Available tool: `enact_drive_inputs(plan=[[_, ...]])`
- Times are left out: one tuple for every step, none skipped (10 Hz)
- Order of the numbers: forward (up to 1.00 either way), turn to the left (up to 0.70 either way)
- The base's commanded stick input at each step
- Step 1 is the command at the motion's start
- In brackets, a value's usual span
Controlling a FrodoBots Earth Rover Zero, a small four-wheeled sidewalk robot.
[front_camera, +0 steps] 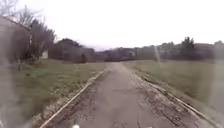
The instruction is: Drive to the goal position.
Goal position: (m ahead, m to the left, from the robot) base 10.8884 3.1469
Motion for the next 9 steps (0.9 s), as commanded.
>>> enact_drive_inputs(plan=[[0.7,0.0],[0.7,0.0],[0.7,0.0],[0.7,0.0],[0.7,0.0],[0.7,0.0],[0.7,0.0],[0.7,0.0],[0.7,0.0]])
